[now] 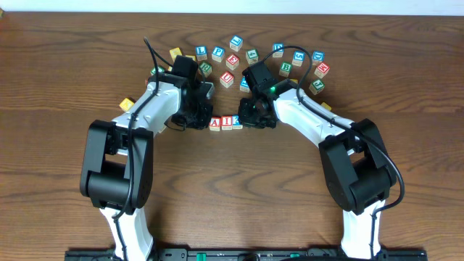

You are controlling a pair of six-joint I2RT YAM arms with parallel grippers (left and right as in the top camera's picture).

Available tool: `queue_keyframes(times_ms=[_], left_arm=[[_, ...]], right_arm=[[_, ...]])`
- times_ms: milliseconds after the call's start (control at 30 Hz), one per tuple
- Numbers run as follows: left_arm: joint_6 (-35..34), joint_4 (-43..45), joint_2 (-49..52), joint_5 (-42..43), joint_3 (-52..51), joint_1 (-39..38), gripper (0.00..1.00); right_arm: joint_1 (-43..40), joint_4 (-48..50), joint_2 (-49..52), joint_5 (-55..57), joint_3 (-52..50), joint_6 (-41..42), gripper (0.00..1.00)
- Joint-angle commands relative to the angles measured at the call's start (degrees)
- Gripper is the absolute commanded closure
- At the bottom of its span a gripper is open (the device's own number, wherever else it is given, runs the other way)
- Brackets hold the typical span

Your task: Spell out AI2

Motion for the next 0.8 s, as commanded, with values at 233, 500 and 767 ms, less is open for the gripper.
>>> queue_keyframes(times_ms=[233, 500, 767], left_arm=[[0.7, -1.8, 0.7, 2.6, -0.5, 0.0, 0.93], [0.7, -2.1, 0.7, 3.1, -0.5, -0.5, 0.93], [0.8, -2.0, 0.7, 3.0, -0.5, -2.0, 0.92]], right_arm=[[0.4, 0.0, 1.0, 0.2, -0.3, 0.5, 0.90], [0.4, 0.0, 1.0, 0.2, -0.3, 0.5, 0.90], [0.4, 0.0, 1.0, 0.2, -0.3, 0.5, 0.90]])
